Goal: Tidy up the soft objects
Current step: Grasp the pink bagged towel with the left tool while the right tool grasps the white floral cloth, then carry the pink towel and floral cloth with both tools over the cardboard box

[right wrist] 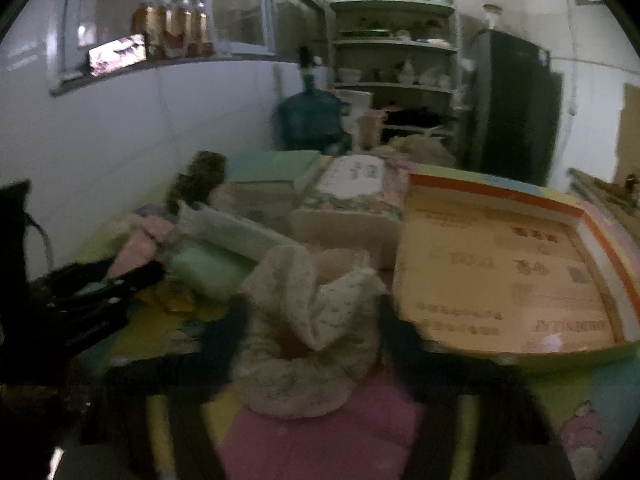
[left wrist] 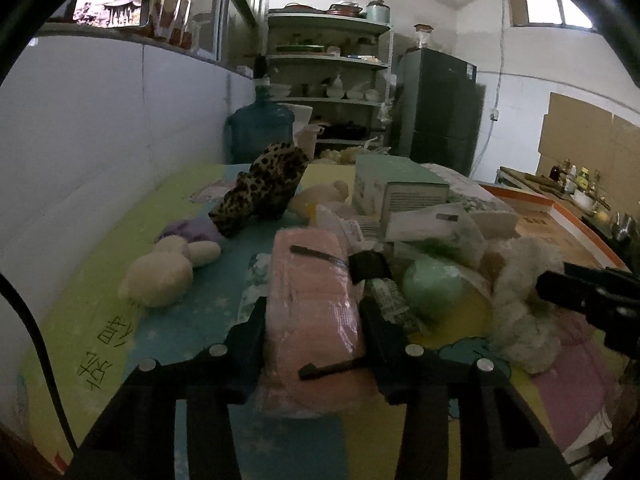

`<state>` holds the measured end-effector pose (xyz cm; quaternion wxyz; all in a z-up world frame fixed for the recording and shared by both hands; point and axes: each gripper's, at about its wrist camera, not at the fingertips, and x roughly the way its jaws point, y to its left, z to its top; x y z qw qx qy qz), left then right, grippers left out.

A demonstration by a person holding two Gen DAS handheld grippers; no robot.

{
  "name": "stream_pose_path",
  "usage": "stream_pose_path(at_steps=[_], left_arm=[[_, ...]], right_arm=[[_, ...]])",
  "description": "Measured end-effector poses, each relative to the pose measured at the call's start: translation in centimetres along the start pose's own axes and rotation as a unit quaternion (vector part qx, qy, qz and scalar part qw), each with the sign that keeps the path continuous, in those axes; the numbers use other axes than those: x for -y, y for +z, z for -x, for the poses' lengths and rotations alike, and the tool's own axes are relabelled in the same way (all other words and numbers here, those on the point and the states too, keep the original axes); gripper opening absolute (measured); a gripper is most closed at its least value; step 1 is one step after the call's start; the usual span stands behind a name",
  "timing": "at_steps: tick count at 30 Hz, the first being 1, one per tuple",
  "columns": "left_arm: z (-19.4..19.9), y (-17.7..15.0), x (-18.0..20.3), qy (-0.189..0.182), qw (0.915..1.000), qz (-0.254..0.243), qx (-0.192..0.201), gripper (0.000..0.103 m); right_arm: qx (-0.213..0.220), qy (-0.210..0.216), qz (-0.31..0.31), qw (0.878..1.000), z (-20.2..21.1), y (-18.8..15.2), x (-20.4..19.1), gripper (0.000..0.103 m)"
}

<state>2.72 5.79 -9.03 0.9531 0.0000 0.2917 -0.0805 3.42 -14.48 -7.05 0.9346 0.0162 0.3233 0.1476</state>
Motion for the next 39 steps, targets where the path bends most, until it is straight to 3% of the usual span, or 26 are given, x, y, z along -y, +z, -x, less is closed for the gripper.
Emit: stream_pose_path(at_steps=[2,5,9,26,39], left_arm=[[0.2,-0.1,0.1,-0.001,1.0000,-0.001,0.004,0.043],[0.8,-0.1,0.1,-0.005,0.9999,0.005,0.014,0.042],[1.4,0.3,-0.1,-0.003,0.9996,0.011,0.025,0.042],[4.9,3.4,2.3,-0.038,0.9958,-0.003,0.083,0.042],[4.6,6.1,7.4,-0.107,0.9890,-0.030,0.098,0.042]], right_arm=[[0.002,-0.005,0.008,1.000,0.1,-0.1,-0.3,0.037],[-0.010,-0.001,0.005,1.000,-0.1,-0.3,-0.1,0.018],[-0.004,0.010,-0.016,1.000,0.4,-0.5,0.6,0.011],[0.089,0.026,-0.013,0.996,6.3,2.1,1.1,0.009],[0.135,-0.017,-0.036,0.990,10.1,2.7,4.8,0.009]])
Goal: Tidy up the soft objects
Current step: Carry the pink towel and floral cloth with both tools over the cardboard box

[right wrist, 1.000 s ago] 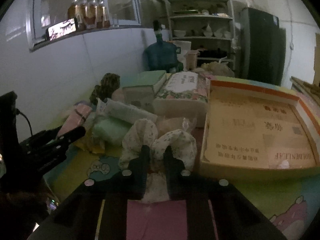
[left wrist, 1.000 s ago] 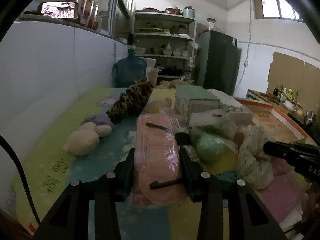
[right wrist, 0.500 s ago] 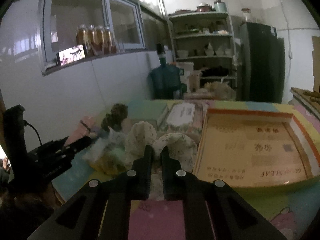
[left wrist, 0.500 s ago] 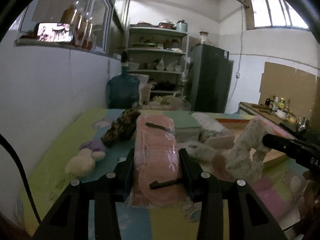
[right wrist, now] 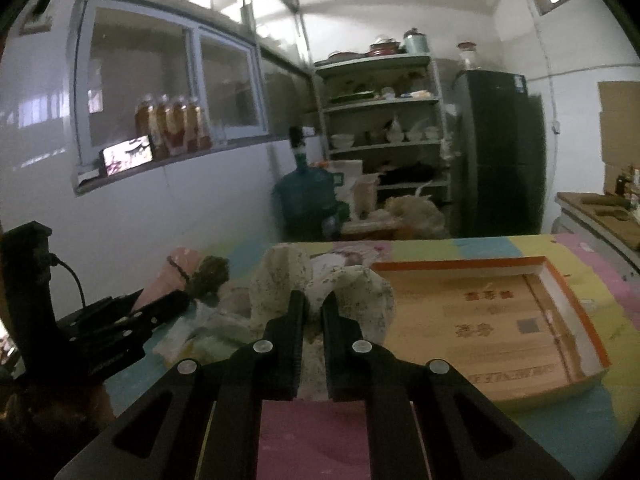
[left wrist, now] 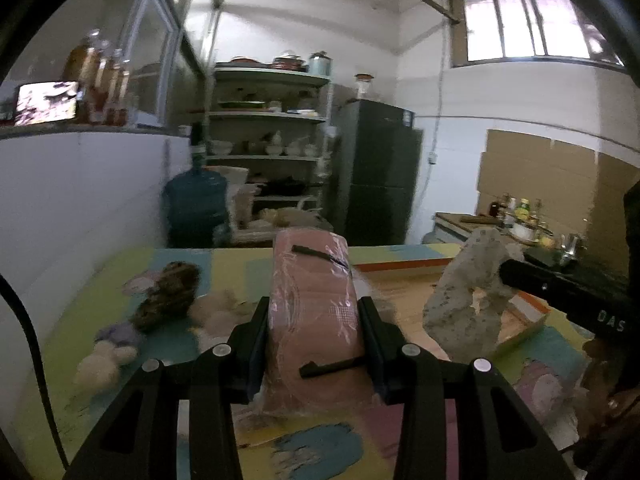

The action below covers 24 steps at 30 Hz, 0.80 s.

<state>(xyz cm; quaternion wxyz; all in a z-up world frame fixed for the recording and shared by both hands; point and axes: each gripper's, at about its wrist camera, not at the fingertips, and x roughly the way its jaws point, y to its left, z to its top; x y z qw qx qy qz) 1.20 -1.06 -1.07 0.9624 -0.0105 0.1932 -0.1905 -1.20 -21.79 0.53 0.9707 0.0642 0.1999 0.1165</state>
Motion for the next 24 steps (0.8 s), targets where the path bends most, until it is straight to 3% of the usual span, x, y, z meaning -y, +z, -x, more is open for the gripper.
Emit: stream_pose_path(at_steps=[13,24], left_arm=[[-4.3,1.6,6.6,-0.096,0.9950,-0.022,-0.016,0.042],[-9.2,1.5,11.7,-0.142,0.9879,-0.027,-0.058,0.042]], right_arm=[[0.026,-0.074,-0.032,0.996,3.3,0.4,6.2,0.009],[0.027,-0.121,-0.063,0.990,4.5,-0.1,11.6,0.009]])
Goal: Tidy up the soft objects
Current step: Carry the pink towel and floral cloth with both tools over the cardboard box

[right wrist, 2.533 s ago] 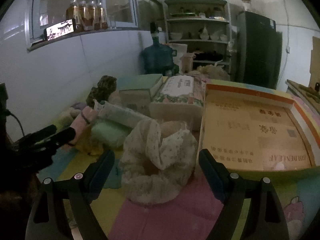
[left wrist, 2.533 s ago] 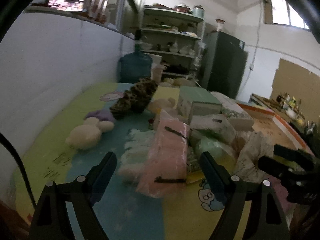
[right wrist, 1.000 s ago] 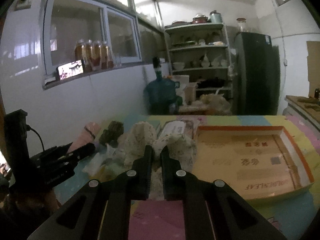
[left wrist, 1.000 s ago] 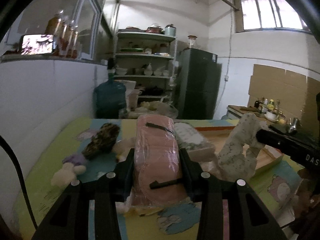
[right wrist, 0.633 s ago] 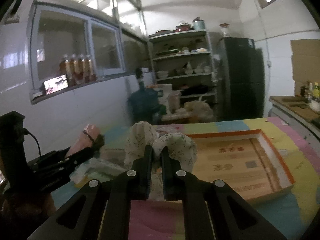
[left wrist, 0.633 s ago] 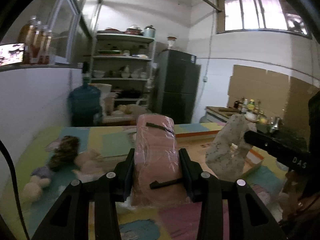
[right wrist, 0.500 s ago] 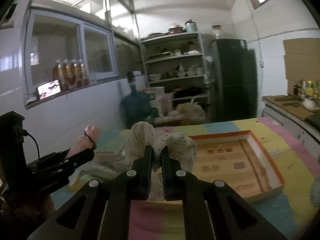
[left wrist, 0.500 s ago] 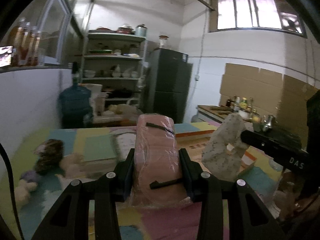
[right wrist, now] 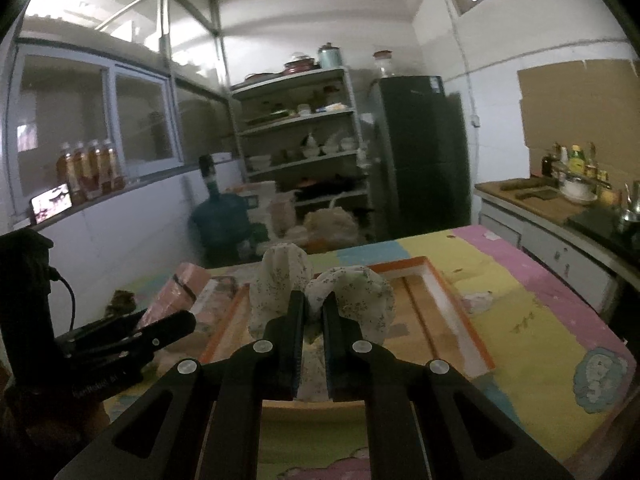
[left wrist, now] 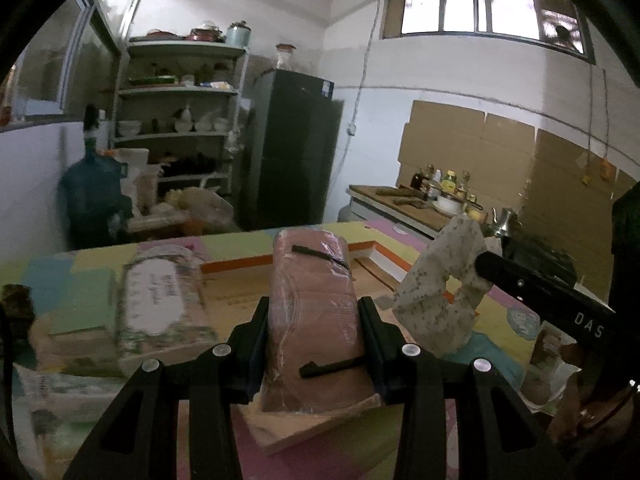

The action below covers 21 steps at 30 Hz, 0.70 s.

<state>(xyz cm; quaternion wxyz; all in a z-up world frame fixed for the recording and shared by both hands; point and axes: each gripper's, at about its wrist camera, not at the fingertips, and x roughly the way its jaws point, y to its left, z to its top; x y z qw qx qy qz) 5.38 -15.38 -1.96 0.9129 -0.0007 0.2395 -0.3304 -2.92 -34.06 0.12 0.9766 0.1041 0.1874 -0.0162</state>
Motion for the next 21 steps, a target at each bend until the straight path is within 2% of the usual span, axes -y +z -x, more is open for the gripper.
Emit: stream_pose_path(at_steps=[9,21], left_arm=[[-4.1,-0.4,1.8,-0.016,0.9991,-0.002,-0.040,0.042],[-8.3,-1.2,3.8,-0.019,0.9959,-0.004,-0.088,0.042]], right_arm=[[-0.017,-0.013,-0.023,0.999,-1.3,-0.8,4.2,0.009],[-0.042,-0.006,-0.044,0.998,-4.1,-1.1,7.1,0.009]])
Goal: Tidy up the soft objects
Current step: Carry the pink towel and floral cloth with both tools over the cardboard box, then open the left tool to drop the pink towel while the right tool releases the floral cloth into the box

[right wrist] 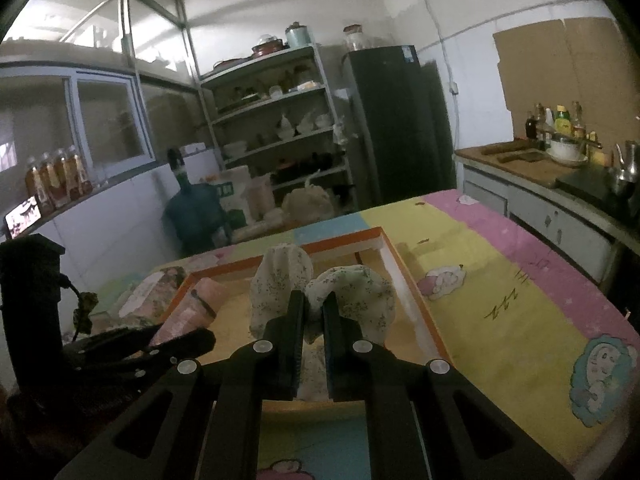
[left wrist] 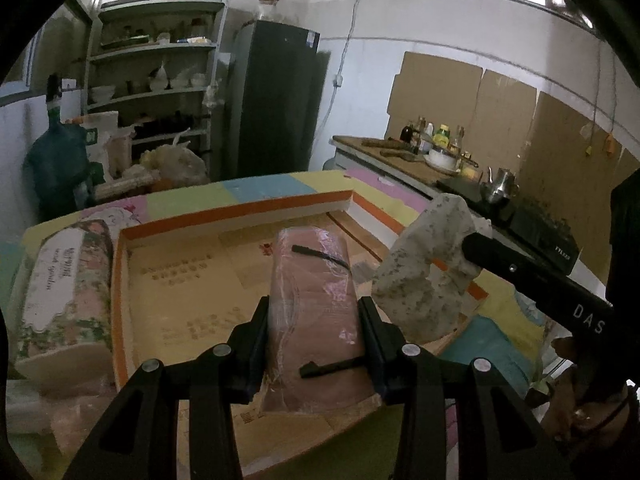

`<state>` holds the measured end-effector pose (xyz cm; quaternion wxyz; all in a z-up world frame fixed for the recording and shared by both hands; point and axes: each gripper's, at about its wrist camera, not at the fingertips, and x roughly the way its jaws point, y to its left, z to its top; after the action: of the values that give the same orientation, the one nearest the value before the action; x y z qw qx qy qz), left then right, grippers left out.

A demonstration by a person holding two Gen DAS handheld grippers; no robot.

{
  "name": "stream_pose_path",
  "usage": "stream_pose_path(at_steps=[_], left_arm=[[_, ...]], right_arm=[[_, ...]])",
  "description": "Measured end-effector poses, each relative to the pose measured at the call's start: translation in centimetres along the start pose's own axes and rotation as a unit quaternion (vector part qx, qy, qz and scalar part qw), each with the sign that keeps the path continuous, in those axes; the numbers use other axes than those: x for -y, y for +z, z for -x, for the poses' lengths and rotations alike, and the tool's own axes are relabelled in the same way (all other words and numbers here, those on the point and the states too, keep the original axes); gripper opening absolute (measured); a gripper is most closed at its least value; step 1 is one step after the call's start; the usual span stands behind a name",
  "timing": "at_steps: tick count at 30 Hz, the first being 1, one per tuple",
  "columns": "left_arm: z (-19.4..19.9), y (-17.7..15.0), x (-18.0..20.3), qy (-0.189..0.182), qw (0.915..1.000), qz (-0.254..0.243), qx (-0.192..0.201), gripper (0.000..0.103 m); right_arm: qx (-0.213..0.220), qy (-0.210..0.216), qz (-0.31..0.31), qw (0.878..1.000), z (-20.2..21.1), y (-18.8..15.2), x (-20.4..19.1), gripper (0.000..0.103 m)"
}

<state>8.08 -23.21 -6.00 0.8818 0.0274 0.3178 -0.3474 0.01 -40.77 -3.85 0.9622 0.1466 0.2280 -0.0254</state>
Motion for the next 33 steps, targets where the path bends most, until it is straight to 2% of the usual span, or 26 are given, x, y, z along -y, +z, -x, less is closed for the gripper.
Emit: stream_pose_path(at_steps=[8,15,19,21,26,28,30,33], left_arm=[[-2.0,-0.1,0.2,0.005,0.9996,0.008,-0.027,0.042],[-3.4,-0.3,0.1,0.002,0.9983,0.020,-0.055,0.043],[-3.9,-0.2,-0.4,-0.001,0.9975,0.029,-0.065,0.045],[-3.8,-0.2,-0.4,0.000,0.9974,0.030,-0.065,0.051],[-3.6,-0.2,-0.2,0.007,0.9980,0.025,-0.058,0.069],[-3.4,-0.2,0.0,0.010,0.9983,0.024,-0.052,0.073],[-3.0,-0.1,-0.1,0.011,0.9985,0.023,-0.048,0.074],[-2.4,-0.1,0.0,0.014,0.9990,0.020,-0.037,0.074]], right_arm=[[-0.036,0.006,-0.010,0.999,-2.3,-0.3,0.9,0.010],[-0.052,0.011,-0.018,0.998,-3.9,-0.3,1.5,0.012],[-0.049,0.011,-0.013,0.999,-4.1,-0.3,1.6,0.024],[-0.048,0.012,-0.012,0.999,-4.3,-0.3,1.7,0.028],[-0.049,0.013,-0.013,0.999,-4.7,-0.3,1.8,0.029],[-0.047,0.012,-0.014,0.999,-4.7,-0.3,1.8,0.032],[-0.045,0.011,-0.015,0.999,-4.6,-0.3,1.8,0.043],[-0.039,0.008,-0.017,0.999,-4.3,-0.3,1.7,0.049]])
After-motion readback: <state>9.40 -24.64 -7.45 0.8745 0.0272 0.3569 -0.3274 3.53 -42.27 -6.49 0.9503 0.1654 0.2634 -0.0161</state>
